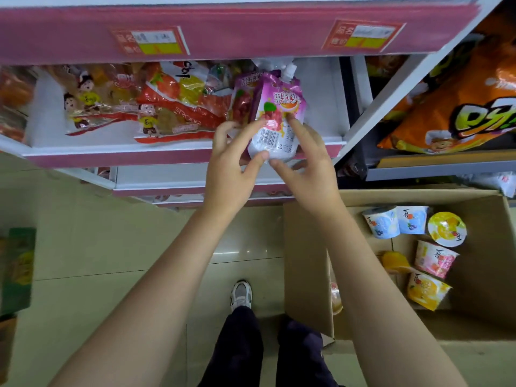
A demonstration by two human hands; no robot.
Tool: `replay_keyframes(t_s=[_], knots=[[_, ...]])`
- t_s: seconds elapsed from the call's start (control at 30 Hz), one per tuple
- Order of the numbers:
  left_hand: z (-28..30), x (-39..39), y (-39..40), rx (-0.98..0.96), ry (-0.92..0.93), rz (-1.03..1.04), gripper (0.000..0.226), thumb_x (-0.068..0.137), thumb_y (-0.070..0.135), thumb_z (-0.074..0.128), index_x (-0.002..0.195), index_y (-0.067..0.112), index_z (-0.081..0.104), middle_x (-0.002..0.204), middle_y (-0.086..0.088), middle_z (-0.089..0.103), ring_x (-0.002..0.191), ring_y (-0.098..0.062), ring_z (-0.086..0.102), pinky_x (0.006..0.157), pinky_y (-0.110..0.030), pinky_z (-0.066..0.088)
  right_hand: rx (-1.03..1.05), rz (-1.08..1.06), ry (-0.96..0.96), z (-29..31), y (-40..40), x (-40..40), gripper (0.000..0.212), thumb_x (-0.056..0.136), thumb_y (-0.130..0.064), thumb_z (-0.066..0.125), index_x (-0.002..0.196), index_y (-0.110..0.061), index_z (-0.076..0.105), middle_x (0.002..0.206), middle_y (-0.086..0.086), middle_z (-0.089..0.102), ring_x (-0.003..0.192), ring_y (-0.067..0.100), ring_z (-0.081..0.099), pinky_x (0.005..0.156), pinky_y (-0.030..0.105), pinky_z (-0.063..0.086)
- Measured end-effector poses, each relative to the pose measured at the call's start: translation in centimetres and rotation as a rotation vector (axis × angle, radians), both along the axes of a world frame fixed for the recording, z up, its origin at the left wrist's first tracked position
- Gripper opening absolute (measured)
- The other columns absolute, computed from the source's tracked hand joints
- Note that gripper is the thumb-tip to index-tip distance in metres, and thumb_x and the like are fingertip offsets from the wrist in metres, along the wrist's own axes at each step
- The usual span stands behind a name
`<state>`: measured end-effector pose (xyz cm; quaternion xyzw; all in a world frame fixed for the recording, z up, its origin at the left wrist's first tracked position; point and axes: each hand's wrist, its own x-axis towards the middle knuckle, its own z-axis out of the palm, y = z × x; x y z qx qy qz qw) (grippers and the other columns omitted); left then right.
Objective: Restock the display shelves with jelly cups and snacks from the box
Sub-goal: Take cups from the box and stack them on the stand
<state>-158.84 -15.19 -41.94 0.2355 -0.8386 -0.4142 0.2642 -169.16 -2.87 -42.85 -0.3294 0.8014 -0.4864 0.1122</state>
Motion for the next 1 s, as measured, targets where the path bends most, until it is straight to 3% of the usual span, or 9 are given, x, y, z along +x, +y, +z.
replay_keyframes(t_s=[0.1,0.17,0.23,0.3,0.4,0.67,0.83,0.93,1.0], knots=[[-0.1,-0.5,-0.9,-0.273,-0.149,-0.004,0.049,0.093,0.034,0.066,0.141,0.033,0.055,0.143,-0.008,0.042,0.120,-0.022,0.048,0.092,-0.038,0.052,0.198,-0.014,0.246,-1.0,0.1,-1.5,0.069,0.090,-0.043,0.067,0.151,-0.026,0.040,0.138,0.003,0.056,0.126,0.027,0.048,0.103,0.044,0.041],[-0.7,-1.0,-1.7,-0.489,-0.232,-0.005,0.050,0.097,0.047,0.056,0.145,0.036,0.049,0.153,-0.012,0.038,0.132,-0.030,0.041,0.103,-0.045,0.041,0.265,-0.029,0.310,-1.5,0.1,-2.2,0.069,0.092,-0.053,0.060,0.153,-0.029,0.037,0.139,0.005,0.055,0.133,0.030,0.044,0.106,0.049,0.037],[-1.3,-1.4,-2.2,-0.587,-0.322,-0.016,0.054,0.099,0.058,0.042,0.150,0.040,0.039,0.161,-0.010,0.031,0.144,-0.033,0.032,0.111,-0.050,0.030,0.346,-0.044,0.325,-1.4,0.1,-2.6,0.068,0.094,-0.058,0.053,0.154,-0.036,0.031,0.147,0.003,0.049,0.142,0.028,0.036,0.114,0.053,0.023],[-2.1,-1.6,-2.5,-0.564,-0.400,-0.035,0.058,0.100,0.063,0.029,0.154,0.042,0.028,0.164,-0.006,0.024,0.151,-0.029,0.021,0.116,-0.051,0.022,0.424,-0.060,0.335,-1.3,-0.1,-2.9,0.066,0.095,-0.059,0.048,0.154,-0.041,0.025,0.153,0.000,0.044,0.147,0.023,0.029,0.117,0.054,0.010],[-2.9,-2.0,-2.8,-0.516,-0.452,-0.029,0.062,0.099,0.066,0.020,0.156,0.043,0.018,0.165,-0.002,0.020,0.153,-0.025,0.017,0.120,-0.051,0.019,0.455,-0.054,0.327,-1.4,-0.8,-3.3,0.065,0.097,-0.058,0.045,0.155,-0.044,0.019,0.153,0.002,0.044,0.147,0.020,0.030,0.118,0.056,0.006],[-2.8,-5.3,-3.9,-0.476,-0.636,-0.012,0.063,0.100,0.062,0.025,0.154,0.049,-0.004,0.168,0.005,-0.007,0.154,-0.025,-0.008,0.122,-0.054,-0.001,0.539,-0.026,0.244,-0.6,-3.2,-6.4,0.066,0.102,-0.044,0.045,0.154,-0.051,0.005,0.153,0.002,0.042,0.145,0.025,0.031,0.121,0.054,0.001],[-1.7,-5.4,-3.3,-0.416,-0.648,-0.030,0.062,0.102,0.059,0.028,0.155,0.046,-0.001,0.168,0.000,-0.004,0.154,-0.031,-0.005,0.123,-0.054,0.004,0.414,-0.001,0.224,-0.7,-2.8,-6.7,0.062,0.099,-0.047,0.051,0.154,-0.045,0.022,0.140,0.004,0.054,0.132,0.030,0.045,0.119,0.055,0.018],[-1.1,-4.5,-1.6,-0.365,-0.592,-0.041,0.061,0.102,0.057,0.032,0.157,0.042,0.010,0.168,-0.005,0.005,0.154,-0.031,0.002,0.122,-0.054,0.013,0.226,0.022,0.242,-1.4,-1.3,-5.3,0.055,0.096,-0.043,0.056,0.147,-0.027,0.047,0.120,0.011,0.064,0.111,0.034,0.058,0.101,0.051,0.042],[-1.0,-3.5,-0.1,-0.348,-0.551,-0.046,0.059,0.103,0.053,0.036,0.157,0.037,0.019,0.167,-0.006,0.007,0.153,-0.032,0.006,0.122,-0.054,0.014,0.136,0.023,0.224,-1.7,0.4,-4.3,0.050,0.095,-0.037,0.060,0.142,-0.019,0.054,0.116,0.015,0.063,0.109,0.032,0.058,0.094,0.044,0.049]])
